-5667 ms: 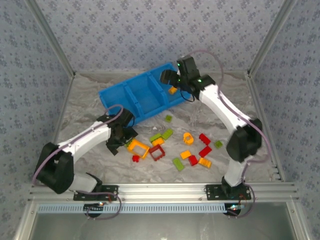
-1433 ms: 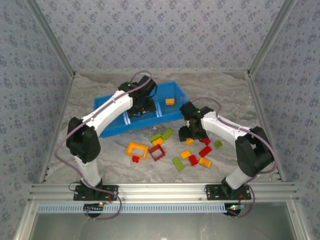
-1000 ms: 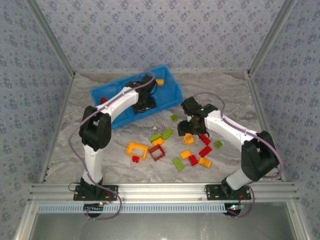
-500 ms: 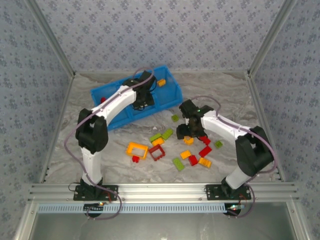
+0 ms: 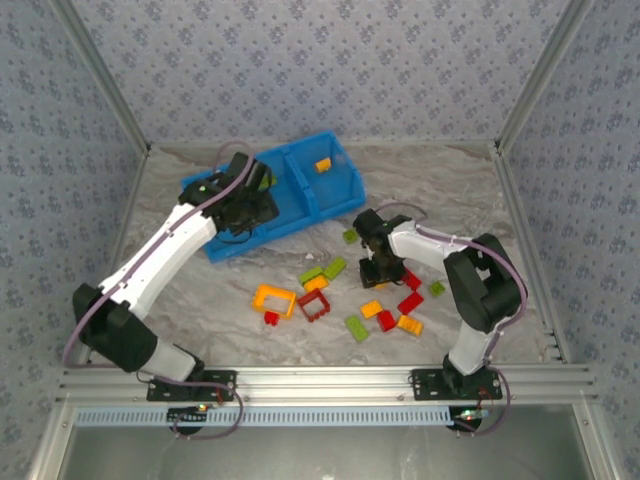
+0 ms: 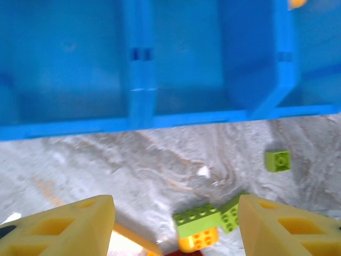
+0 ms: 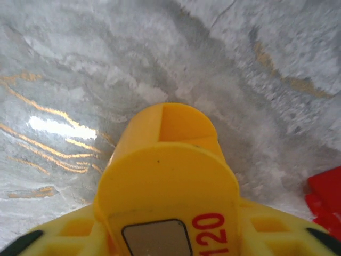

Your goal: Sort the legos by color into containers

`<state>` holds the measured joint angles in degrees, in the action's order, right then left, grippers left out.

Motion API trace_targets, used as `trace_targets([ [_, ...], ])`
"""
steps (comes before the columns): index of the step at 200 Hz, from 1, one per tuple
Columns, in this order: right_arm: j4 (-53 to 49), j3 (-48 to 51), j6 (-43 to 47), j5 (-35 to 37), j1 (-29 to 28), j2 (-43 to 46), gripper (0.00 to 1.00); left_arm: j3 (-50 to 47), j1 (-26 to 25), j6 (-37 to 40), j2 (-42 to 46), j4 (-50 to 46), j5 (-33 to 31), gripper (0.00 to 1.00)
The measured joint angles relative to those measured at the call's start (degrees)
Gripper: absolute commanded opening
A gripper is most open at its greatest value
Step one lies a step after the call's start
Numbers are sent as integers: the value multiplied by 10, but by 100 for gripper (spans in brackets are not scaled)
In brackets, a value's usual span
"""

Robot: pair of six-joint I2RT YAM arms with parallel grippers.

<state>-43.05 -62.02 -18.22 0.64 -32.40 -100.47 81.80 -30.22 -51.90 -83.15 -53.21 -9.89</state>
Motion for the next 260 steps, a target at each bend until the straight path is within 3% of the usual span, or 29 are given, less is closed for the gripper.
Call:
trace_targets([
  [32,-11,-73,1,16,-3,4,34,-69,68,-21,66,-24,4,68],
  [67,-13,-270,-2,17,-1,-33,33,-137,153,-44,136,-45,16,68],
  [137,-11,-596,-19,10,36,-325,35,-209,243,-53,183,-44,47,71],
  [161,-36,-687,-19,5,45,-409,45,-216,275,-47,171,-26,63,73],
  [188,-64,-729,-20,2,47,-442,64,-216,297,-33,143,3,79,76],
  [208,-80,-740,-15,5,42,-440,72,-216,315,-17,125,27,97,71],
  [260,-107,-744,2,16,40,-375,72,-200,331,22,62,61,130,71],
])
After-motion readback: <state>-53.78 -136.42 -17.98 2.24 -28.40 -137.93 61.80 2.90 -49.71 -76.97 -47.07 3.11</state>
